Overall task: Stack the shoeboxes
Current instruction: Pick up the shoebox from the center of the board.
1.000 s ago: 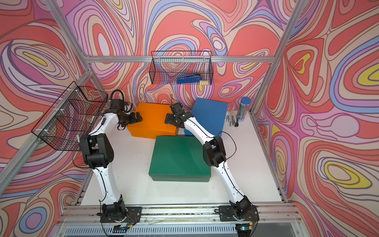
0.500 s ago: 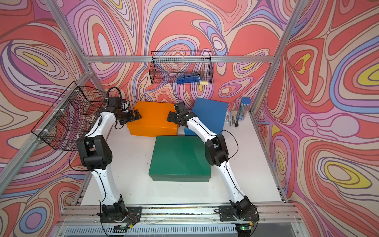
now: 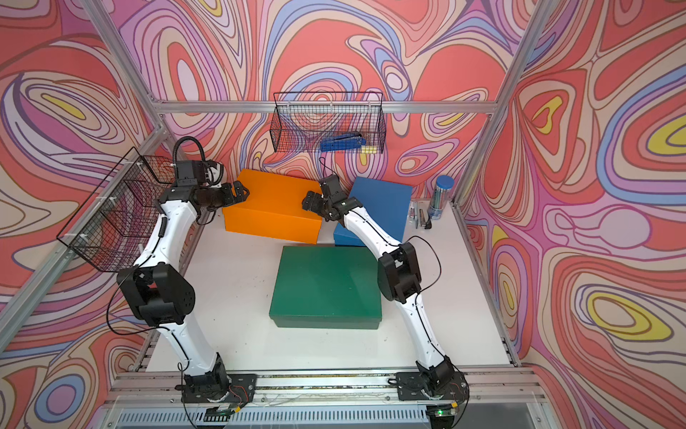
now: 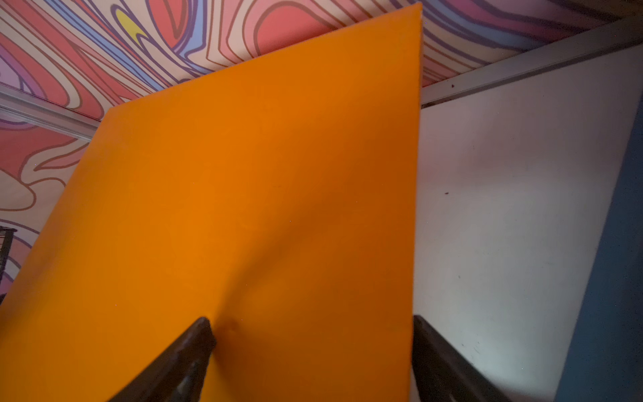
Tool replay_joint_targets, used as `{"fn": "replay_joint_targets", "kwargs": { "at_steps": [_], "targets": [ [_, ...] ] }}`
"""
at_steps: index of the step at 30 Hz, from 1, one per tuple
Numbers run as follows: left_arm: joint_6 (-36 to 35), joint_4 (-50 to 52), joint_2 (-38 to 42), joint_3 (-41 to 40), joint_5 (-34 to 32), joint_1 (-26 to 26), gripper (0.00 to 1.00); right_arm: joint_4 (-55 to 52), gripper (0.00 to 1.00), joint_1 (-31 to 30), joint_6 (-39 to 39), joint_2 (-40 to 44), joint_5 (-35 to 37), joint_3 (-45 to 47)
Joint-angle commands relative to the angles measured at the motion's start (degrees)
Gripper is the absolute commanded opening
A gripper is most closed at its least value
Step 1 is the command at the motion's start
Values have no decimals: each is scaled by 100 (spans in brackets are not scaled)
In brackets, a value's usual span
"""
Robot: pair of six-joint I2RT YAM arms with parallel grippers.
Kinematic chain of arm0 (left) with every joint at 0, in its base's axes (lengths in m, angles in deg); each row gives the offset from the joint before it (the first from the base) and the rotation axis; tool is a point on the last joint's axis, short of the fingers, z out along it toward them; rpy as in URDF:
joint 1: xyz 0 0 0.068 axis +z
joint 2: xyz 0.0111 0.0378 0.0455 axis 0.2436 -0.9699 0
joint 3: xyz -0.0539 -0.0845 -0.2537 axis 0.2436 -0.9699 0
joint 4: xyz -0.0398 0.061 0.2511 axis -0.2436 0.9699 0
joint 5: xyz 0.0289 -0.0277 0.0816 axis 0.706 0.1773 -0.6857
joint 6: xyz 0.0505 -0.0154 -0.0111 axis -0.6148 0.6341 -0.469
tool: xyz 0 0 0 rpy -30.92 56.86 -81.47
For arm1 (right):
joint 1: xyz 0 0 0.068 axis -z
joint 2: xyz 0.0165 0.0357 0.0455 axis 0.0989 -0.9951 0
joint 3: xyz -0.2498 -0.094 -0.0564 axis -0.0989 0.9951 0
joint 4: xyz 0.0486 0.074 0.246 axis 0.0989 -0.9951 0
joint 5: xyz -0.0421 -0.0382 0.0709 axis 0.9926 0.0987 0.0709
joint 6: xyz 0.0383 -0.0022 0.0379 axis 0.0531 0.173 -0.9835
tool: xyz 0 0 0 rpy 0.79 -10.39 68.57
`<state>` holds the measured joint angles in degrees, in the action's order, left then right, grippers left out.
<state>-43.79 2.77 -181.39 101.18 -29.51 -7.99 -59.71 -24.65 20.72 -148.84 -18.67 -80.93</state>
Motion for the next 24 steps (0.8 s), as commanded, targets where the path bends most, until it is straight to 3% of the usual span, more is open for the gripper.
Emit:
{"fn": "replay_joint_targets", "kwargs": {
  "at_steps": [1, 15, 24],
  "targets": [
    [269, 204, 252, -210, 1339, -680, 96, 1049, 88, -465, -67, 561, -1260, -22],
    [621, 3, 1259, -992, 1283, -1021, 96, 828, 88, -474, -54, 1488, -1274, 523],
    [906, -197, 2152, -1853, 1234, -1347, 96, 386, 88, -611, 231, 2479, -1086, 1426]
  ]
}}
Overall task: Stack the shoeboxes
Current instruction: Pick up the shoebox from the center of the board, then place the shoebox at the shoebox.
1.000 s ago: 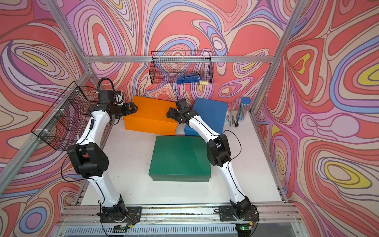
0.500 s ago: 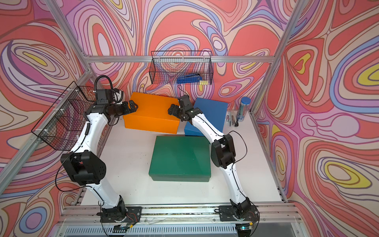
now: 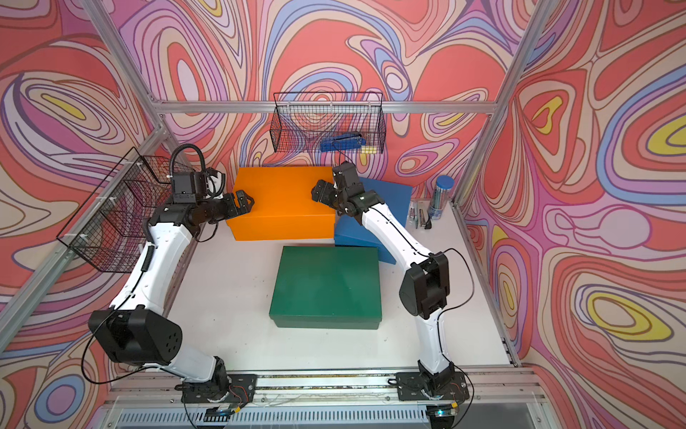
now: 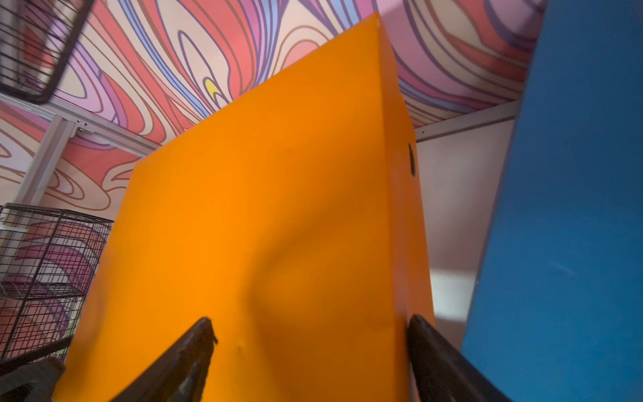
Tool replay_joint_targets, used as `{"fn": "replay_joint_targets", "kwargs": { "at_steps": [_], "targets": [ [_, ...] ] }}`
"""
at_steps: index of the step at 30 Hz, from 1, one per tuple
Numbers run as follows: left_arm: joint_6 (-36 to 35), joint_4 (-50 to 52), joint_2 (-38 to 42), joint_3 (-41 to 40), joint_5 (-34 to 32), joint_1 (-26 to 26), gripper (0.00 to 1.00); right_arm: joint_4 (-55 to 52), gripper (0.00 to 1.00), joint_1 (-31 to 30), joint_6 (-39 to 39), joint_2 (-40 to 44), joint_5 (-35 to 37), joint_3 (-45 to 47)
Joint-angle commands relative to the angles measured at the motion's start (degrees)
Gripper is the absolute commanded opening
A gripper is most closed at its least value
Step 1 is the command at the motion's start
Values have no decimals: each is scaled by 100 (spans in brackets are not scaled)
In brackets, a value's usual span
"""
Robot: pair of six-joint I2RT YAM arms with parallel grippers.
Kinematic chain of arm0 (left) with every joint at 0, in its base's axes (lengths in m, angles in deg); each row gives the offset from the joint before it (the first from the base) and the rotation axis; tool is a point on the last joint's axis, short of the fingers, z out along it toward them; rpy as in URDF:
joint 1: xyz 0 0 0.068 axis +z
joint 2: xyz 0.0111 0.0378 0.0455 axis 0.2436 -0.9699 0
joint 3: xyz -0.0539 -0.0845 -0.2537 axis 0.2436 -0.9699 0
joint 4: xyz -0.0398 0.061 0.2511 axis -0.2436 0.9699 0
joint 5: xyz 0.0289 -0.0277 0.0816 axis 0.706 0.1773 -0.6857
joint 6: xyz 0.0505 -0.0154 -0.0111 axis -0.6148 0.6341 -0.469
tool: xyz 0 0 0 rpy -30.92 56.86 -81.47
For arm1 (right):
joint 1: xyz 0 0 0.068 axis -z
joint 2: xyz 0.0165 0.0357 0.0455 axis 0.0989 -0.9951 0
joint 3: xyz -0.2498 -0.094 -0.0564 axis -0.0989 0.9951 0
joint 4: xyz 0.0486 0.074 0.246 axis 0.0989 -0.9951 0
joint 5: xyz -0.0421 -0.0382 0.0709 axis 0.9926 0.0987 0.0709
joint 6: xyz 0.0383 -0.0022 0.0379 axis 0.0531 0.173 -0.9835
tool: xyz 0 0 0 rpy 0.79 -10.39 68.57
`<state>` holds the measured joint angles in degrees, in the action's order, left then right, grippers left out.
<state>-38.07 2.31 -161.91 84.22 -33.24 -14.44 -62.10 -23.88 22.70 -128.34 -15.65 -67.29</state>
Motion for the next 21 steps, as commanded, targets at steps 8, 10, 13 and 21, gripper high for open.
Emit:
{"fn": "replay_joint_targets", "kwargs": {
  "at_steps": [8, 10, 13, 21],
  "targets": [
    [557, -282, 922, -833, 1452, -1159, 96, 222, 88, -914, 209, 1412, -1001, 1128],
    [598, -283, 1090, -987, 1395, -1267, 97, 167, 88, -993, 233, 1828, -838, 1461],
    [703, -342, 1340, -1254, 1360, -1427, 97, 103, 88, -1059, 106, 2270, -694, 1993],
    [971, -391, 1848, -1896, 1278, -1861, 96, -61, 88, -1358, -264, 3158, -287, 3085]
  ]
}}
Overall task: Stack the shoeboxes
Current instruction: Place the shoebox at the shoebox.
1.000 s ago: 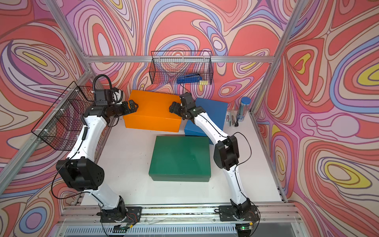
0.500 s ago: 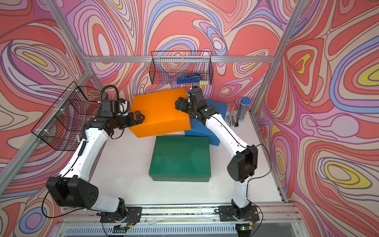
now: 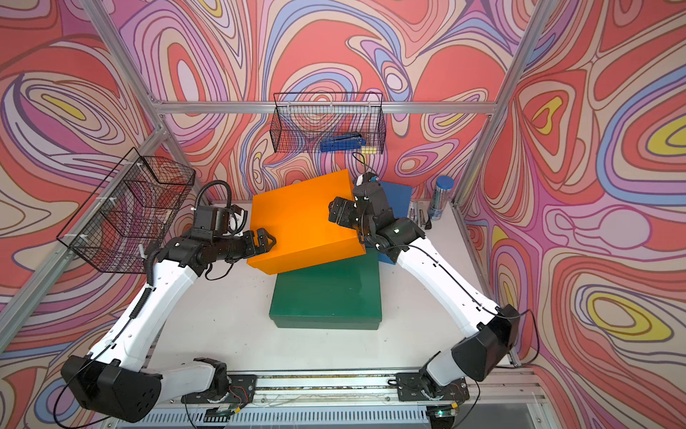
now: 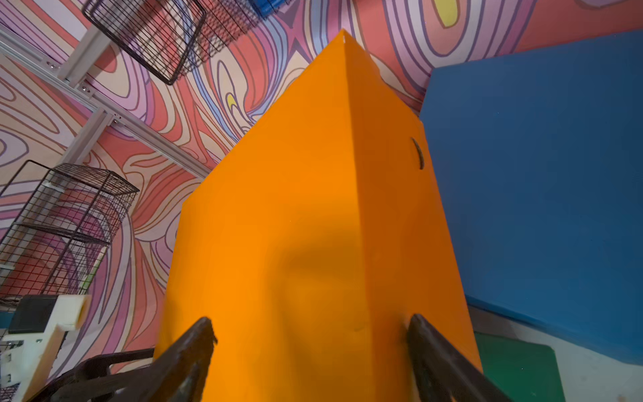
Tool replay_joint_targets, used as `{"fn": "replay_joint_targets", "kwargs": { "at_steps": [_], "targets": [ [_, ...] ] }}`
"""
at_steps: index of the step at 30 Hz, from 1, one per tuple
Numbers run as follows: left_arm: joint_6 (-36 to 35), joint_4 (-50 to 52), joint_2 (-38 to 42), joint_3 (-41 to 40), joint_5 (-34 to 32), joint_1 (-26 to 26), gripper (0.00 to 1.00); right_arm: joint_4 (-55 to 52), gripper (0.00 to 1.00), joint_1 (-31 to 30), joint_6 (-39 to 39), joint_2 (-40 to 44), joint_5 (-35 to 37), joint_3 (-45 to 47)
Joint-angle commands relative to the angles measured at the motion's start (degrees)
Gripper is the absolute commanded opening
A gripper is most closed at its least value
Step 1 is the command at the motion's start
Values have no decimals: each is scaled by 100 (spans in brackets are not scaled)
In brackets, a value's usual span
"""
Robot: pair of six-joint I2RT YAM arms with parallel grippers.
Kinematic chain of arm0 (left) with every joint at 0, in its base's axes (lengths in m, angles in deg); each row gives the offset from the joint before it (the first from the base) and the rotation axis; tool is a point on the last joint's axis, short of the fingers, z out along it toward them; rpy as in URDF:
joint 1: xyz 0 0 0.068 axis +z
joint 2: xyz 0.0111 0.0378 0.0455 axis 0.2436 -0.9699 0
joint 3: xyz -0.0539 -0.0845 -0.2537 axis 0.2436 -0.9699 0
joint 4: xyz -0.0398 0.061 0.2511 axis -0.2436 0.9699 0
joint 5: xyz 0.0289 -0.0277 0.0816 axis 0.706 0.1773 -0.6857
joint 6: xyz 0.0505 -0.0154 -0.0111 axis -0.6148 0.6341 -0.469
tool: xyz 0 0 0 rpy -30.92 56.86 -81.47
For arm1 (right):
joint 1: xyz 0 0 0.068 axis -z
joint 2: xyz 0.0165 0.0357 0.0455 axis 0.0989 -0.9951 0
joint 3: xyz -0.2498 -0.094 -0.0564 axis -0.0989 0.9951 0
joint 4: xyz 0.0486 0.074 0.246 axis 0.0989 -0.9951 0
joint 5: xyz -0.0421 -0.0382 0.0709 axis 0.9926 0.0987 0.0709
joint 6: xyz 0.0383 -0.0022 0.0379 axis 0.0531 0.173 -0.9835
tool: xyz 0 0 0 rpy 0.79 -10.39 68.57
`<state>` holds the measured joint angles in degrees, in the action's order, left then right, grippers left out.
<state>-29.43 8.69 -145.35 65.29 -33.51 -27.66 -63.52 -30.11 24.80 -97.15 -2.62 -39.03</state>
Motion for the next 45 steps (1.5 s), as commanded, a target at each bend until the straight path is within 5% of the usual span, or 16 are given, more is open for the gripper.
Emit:
{"fn": "replay_joint_targets", "kwargs": {
  "at_steps": [1, 11, 18, 27, 45],
  "targets": [
    [146, -1022, 270, -94, 1265, -578, 96, 45, 88, -757, -512, 129, -1537, 351],
    [-117, -561, 476, -492, 927, -600, 98, -274, 93, -768, -821, 958, -950, 1367],
    [-674, 41, 439, -70, 219, -590, 100, -758, 98, -671, -274, 1008, -516, 1385],
    [-1237, 595, 150, 549, 61, -282, 100, -902, 98, 302, 224, 864, -1285, 1284],
    [-1468, 324, -820, 914, 407, 177, 100, -874, 98, 904, 809, 298, -1843, 1022]
  ]
}}
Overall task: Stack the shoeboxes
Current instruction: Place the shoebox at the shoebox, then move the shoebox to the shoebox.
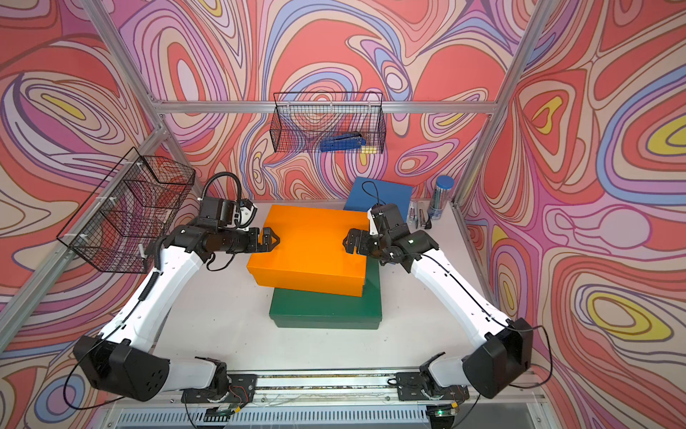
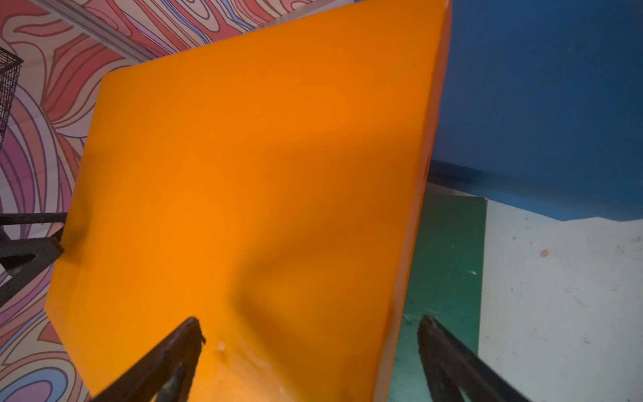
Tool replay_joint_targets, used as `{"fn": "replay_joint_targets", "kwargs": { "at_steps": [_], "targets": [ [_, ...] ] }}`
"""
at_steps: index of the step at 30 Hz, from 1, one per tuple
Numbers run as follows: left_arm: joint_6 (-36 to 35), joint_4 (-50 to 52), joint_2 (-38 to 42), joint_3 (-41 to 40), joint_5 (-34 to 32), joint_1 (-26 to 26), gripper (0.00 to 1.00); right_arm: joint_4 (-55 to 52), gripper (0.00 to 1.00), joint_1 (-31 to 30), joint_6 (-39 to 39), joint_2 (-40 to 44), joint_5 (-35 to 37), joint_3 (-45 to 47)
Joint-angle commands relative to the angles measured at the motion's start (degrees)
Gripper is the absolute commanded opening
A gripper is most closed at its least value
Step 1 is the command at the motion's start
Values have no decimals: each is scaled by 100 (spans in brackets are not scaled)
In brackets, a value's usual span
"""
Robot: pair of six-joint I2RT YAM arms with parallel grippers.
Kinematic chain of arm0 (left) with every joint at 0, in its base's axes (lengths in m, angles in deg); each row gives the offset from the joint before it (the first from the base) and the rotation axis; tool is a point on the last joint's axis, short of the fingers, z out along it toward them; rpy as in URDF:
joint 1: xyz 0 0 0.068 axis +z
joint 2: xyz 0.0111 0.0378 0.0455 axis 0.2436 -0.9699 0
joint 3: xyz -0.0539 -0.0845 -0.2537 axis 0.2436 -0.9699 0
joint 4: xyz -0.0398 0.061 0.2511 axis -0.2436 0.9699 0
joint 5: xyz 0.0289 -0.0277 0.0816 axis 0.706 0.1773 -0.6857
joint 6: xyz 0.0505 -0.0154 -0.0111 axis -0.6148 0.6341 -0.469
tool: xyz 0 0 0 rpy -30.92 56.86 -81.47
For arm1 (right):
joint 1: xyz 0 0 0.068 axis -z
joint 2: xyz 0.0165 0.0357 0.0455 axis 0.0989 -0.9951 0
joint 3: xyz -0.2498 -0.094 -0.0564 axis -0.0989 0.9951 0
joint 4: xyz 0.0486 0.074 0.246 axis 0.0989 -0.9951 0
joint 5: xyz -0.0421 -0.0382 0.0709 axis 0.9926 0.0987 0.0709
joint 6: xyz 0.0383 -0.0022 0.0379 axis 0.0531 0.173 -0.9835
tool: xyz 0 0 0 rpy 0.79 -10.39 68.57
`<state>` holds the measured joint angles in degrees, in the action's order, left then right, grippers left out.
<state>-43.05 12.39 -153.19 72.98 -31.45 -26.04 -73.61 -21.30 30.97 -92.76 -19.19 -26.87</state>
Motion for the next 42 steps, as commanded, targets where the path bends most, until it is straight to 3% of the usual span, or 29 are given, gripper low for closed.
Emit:
{"fn": "replay_joint_targets", "kwargs": {
  "at_steps": [1, 13, 29, 42],
  "targets": [
    [-82, -69, -61, 137, 248, 16, 100, 183, 98, 35, 204, -199, -214, -211],
    [379, -231, 447, -653, 827, -244, 95, 341, 96, 84, 244, -239, -502, -162],
    [1042, -70, 1304, -1360, 513, -1152, 93, -25, 91, 86, -227, 1090, -487, 993],
    [1219, -68, 1417, -1513, 207, -1436, 94, -138, 90, 88, -396, 1345, -388, 1157]
  ]
}}
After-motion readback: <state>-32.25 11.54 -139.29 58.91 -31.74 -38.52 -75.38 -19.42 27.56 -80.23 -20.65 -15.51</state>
